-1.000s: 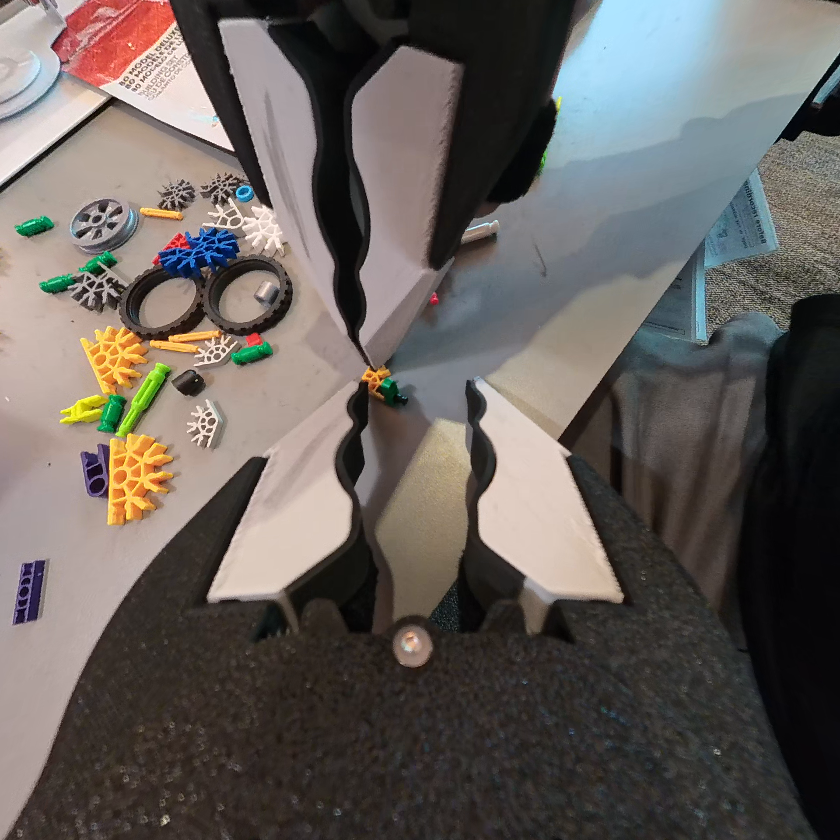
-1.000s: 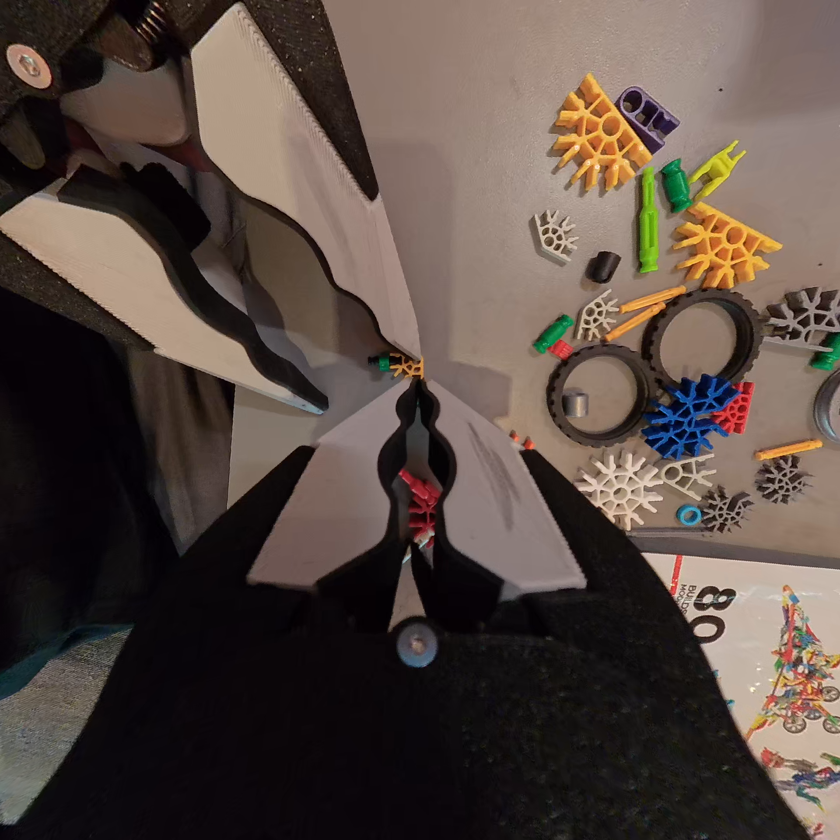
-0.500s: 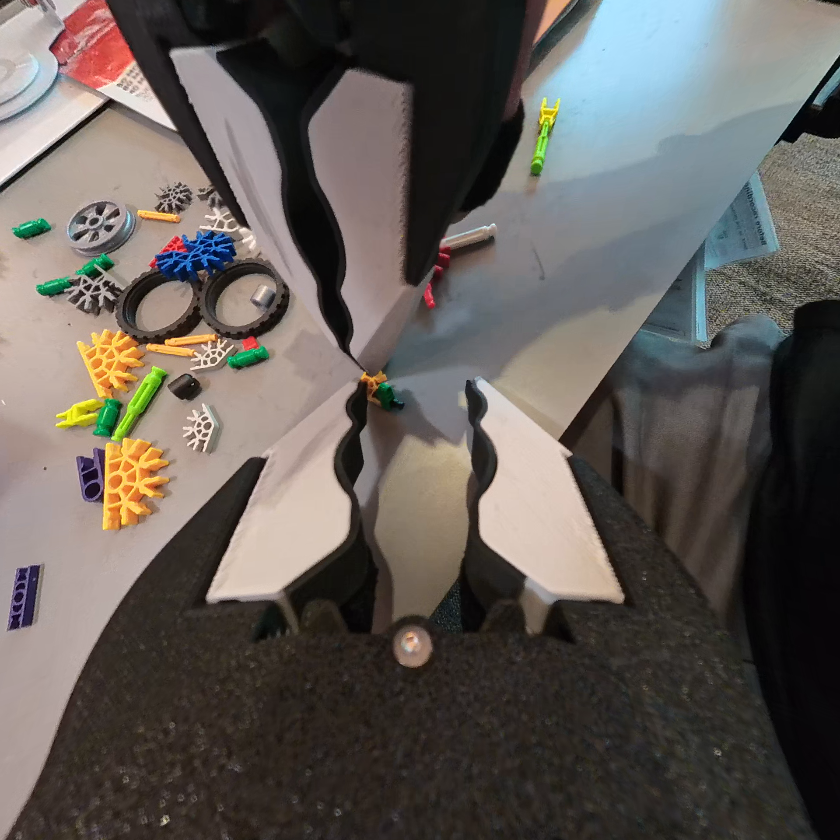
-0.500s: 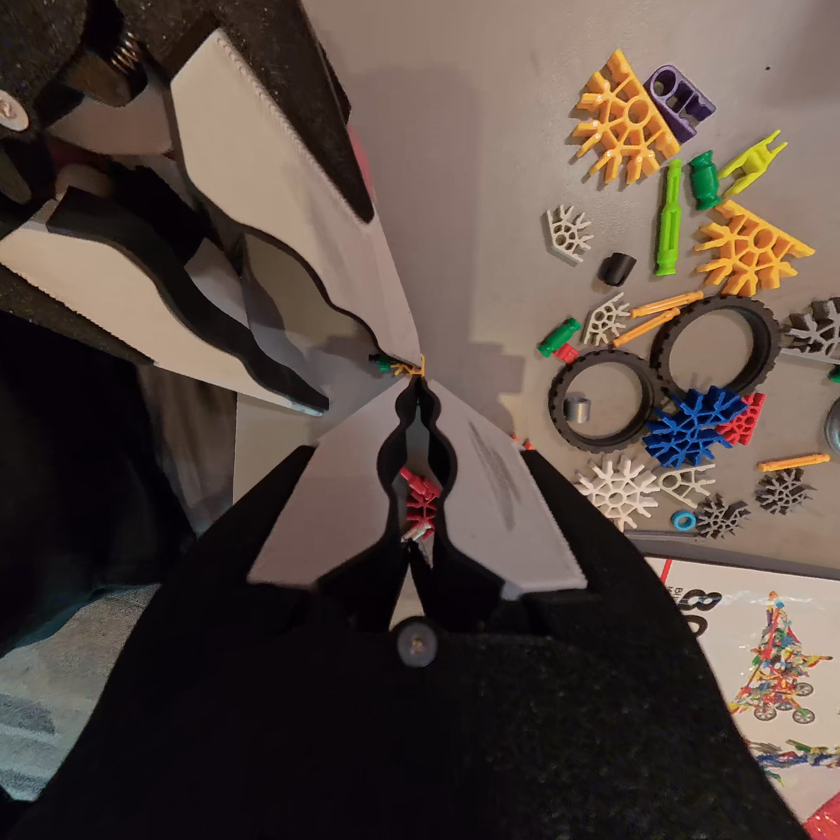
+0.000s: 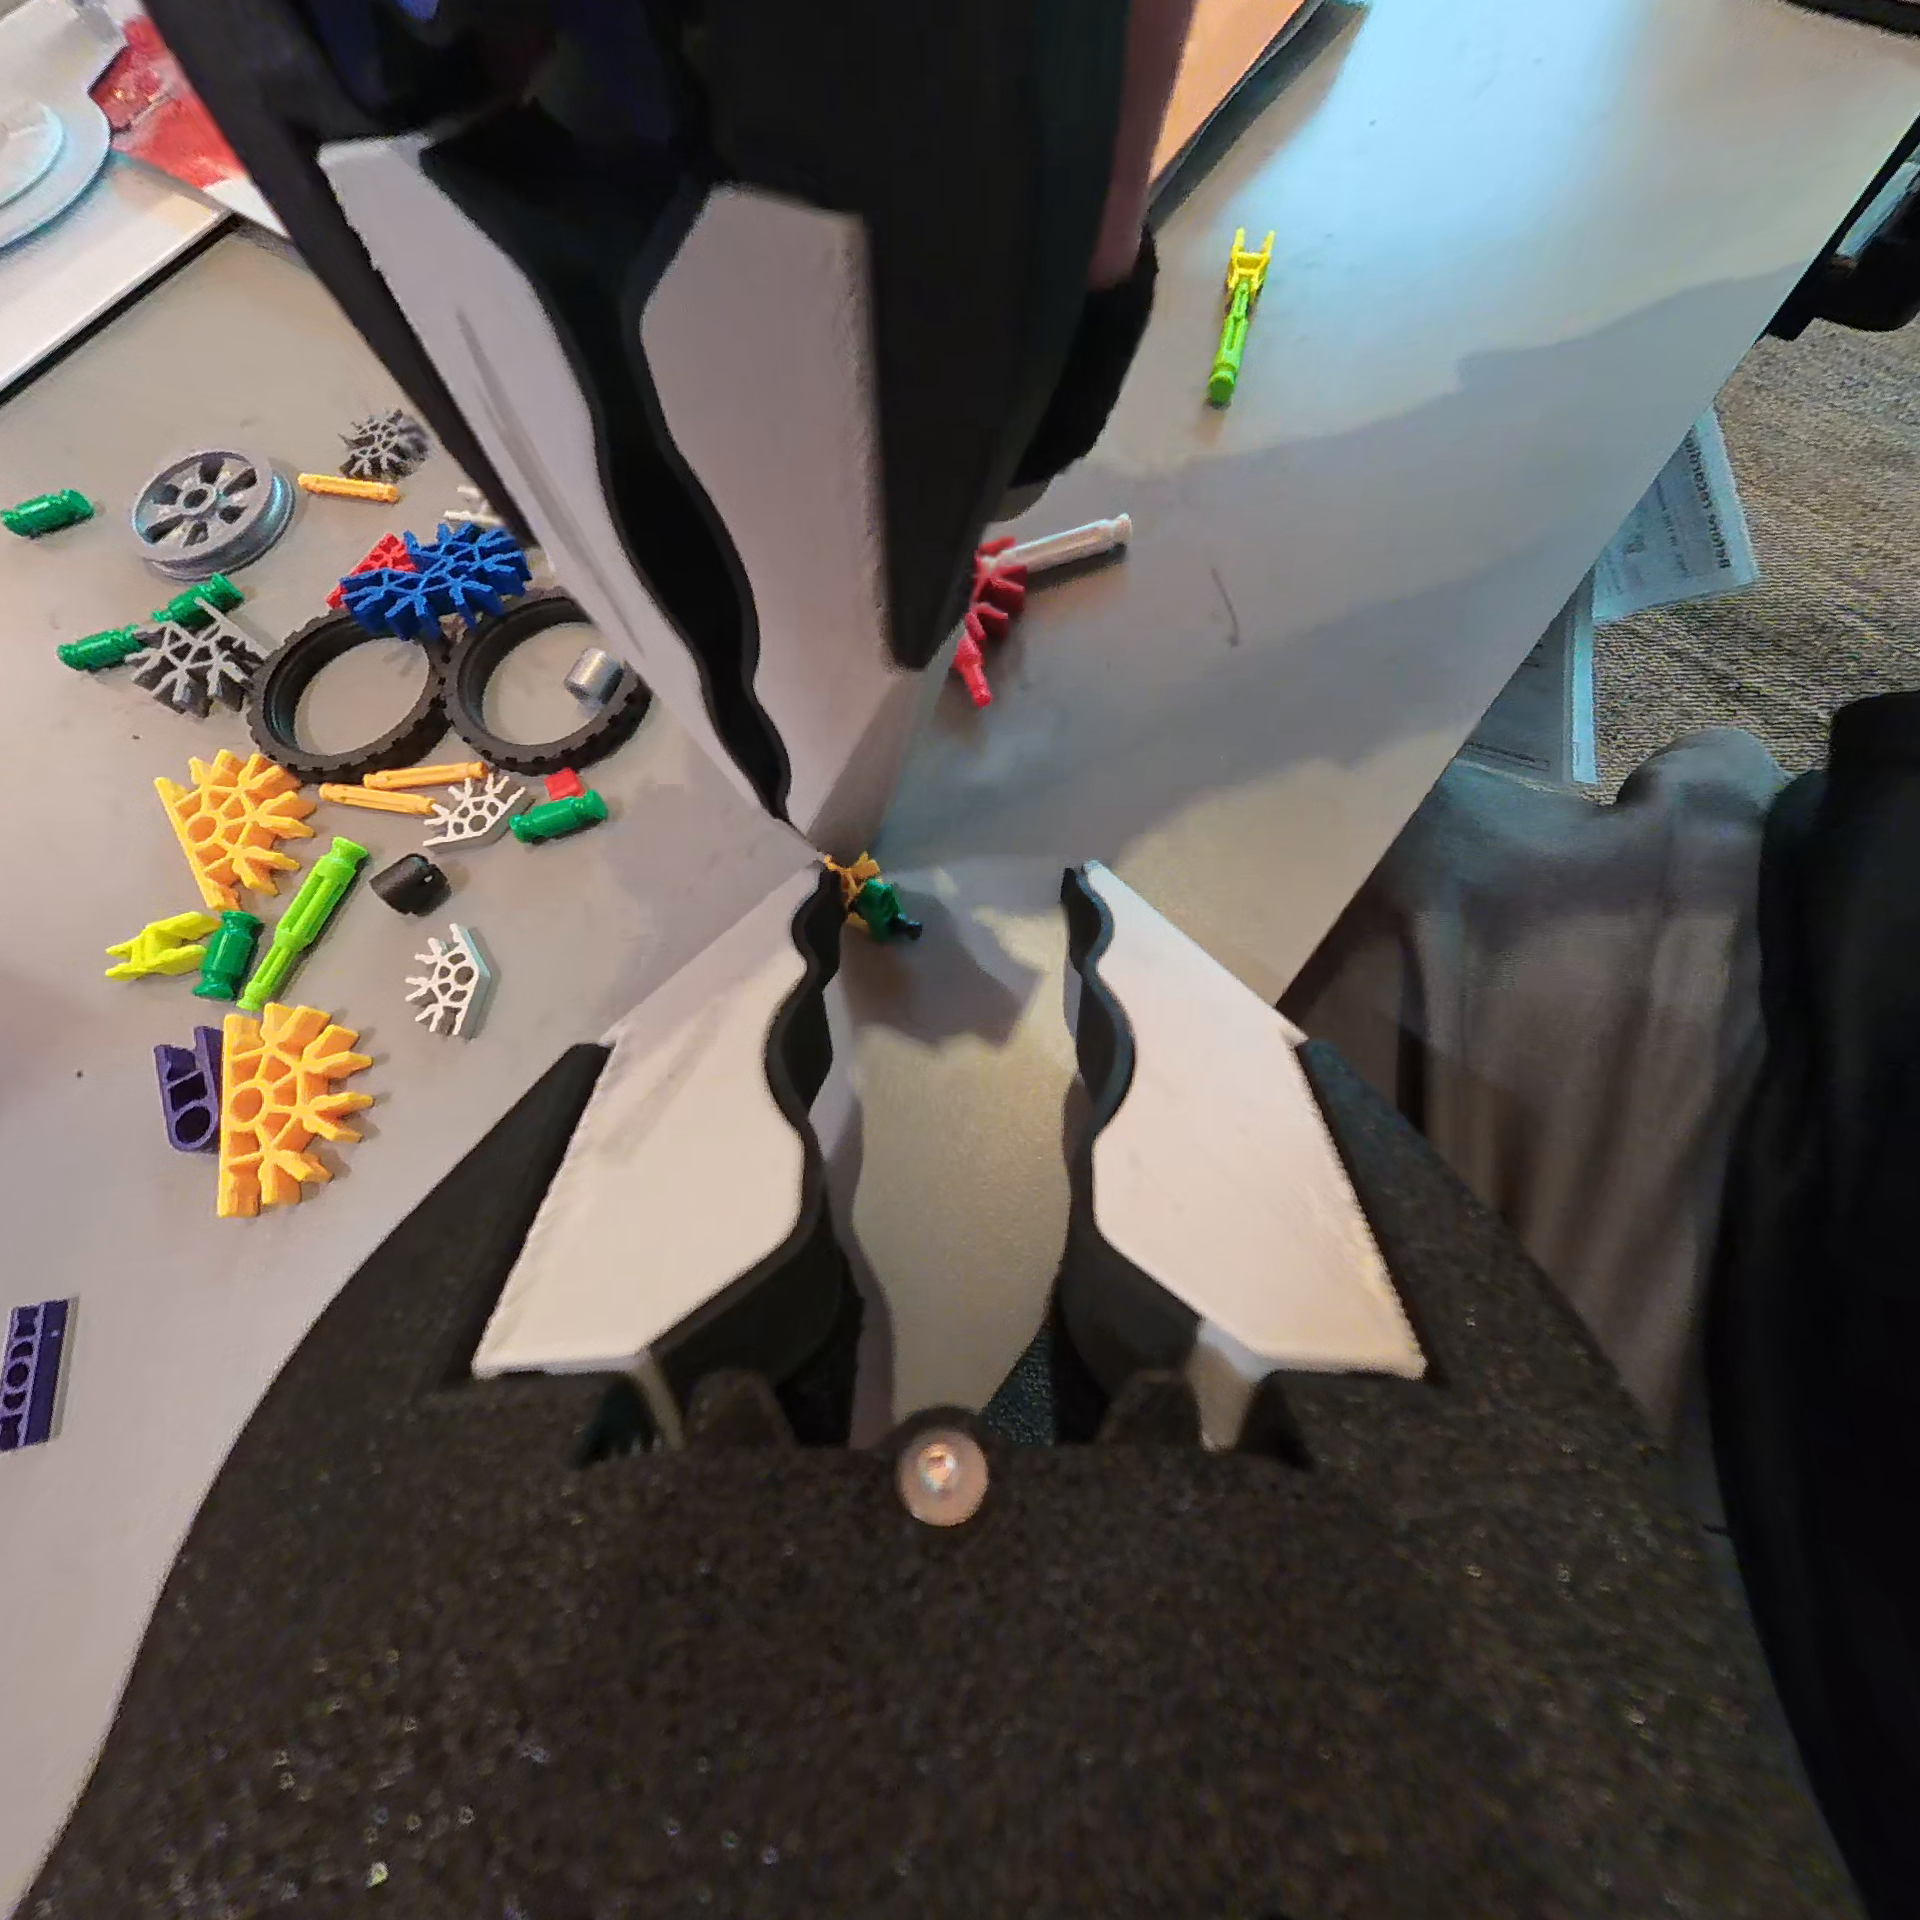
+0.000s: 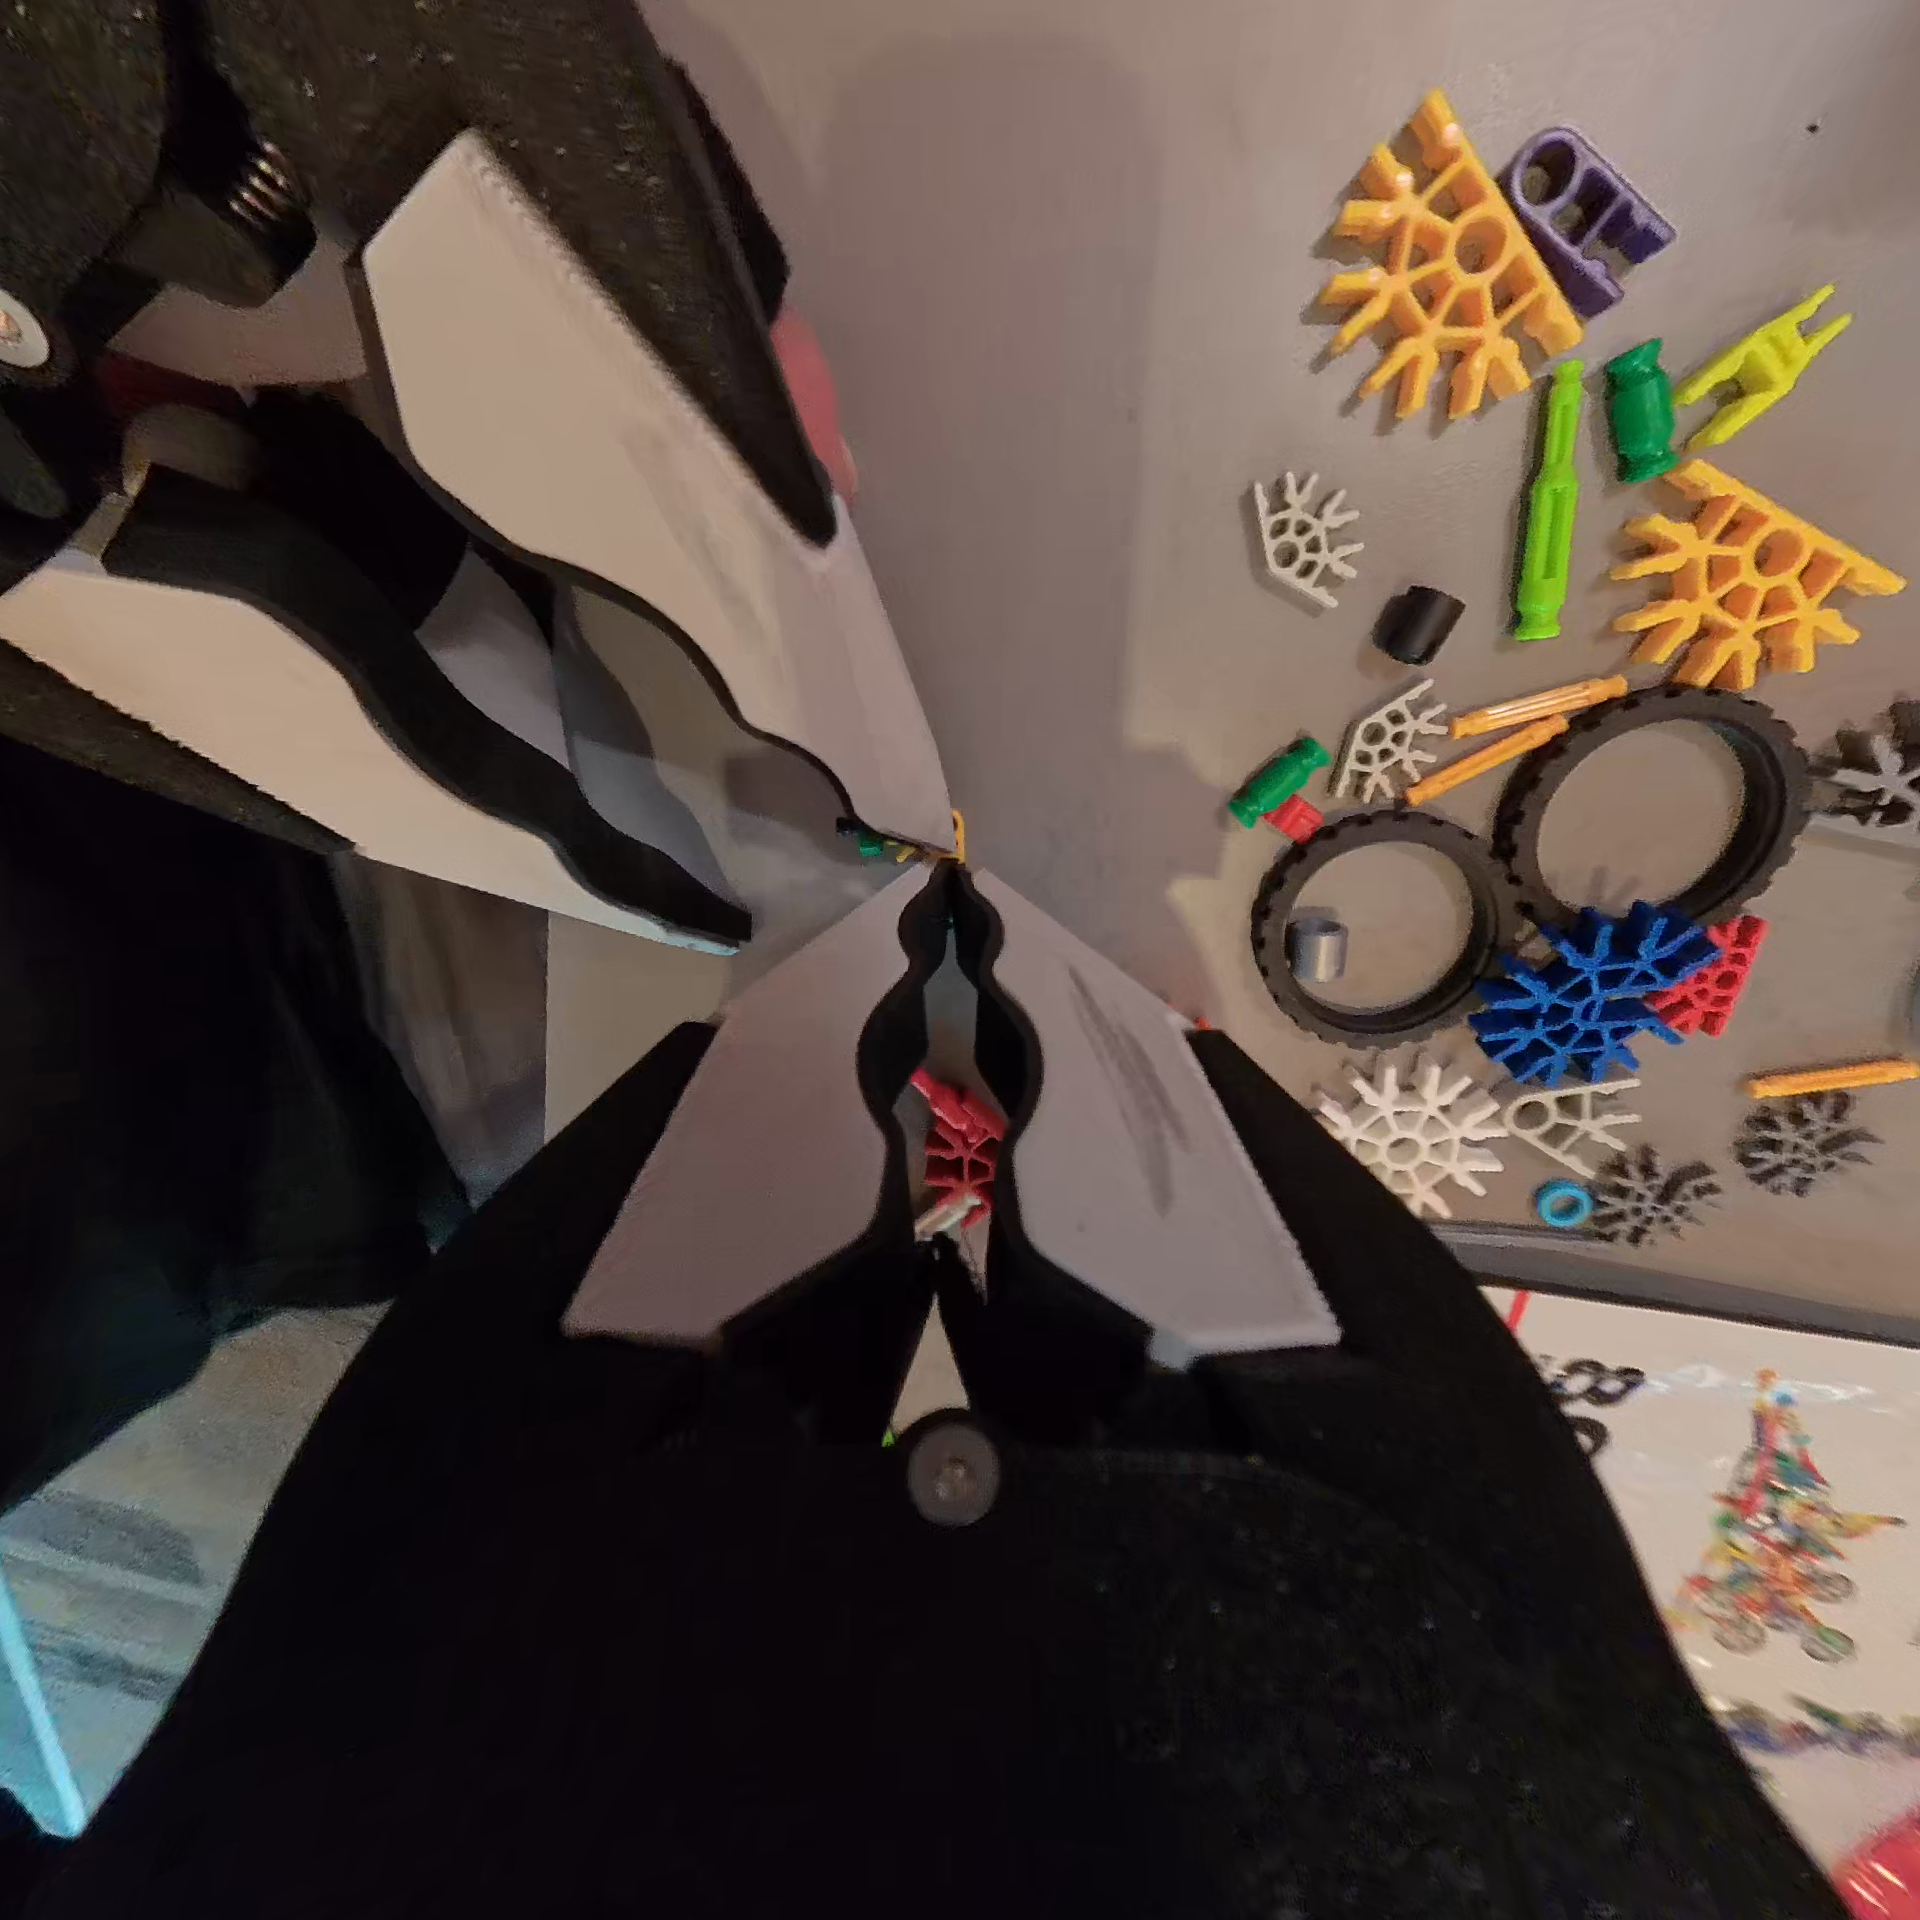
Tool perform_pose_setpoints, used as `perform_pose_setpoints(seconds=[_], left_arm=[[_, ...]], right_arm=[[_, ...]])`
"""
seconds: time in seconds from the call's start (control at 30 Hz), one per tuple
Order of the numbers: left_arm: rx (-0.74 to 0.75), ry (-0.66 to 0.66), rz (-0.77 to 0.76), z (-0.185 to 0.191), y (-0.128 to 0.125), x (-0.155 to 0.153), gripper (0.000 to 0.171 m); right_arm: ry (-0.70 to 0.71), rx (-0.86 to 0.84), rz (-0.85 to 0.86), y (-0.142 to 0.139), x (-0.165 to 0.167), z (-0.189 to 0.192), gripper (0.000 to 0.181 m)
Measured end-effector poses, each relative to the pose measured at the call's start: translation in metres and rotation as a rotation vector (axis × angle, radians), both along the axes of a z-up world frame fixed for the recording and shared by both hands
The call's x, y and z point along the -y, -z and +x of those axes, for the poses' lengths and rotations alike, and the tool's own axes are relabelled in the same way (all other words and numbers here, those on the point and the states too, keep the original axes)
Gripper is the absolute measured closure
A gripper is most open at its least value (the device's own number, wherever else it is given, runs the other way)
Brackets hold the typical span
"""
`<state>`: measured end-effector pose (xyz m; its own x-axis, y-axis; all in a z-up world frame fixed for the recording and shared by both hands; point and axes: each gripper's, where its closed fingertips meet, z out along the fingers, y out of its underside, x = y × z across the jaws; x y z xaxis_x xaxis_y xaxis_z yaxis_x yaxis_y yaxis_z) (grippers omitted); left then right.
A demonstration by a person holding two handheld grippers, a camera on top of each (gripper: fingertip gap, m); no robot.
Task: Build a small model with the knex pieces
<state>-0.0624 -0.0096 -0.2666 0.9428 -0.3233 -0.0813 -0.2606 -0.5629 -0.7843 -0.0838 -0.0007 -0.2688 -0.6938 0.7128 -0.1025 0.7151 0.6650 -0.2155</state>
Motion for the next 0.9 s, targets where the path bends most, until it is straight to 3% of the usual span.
perform_pose_setpoints(seconds=[0.03, 0.3, 0.9], left_arm=[[0.001, 0.0, 0.0, 0.0, 0.0, 0.0, 0.129], [0.032, -0.013, 0.0, -0.006, -0.001, 0.002, 0.133], [0.0, -0.015, -0.022, -0.007, 0.0, 0.002, 0.133]], right_arm=[[0.016, -0.004, -0.028, 0.0, 0.0, 0.0, 0.181], [0.149, -0.112, -0.264, -0.003, 0.004, -0.002, 0.181], [0.12, -0.179, -0.2, -0.007, -0.008, -0.001, 0.181]])
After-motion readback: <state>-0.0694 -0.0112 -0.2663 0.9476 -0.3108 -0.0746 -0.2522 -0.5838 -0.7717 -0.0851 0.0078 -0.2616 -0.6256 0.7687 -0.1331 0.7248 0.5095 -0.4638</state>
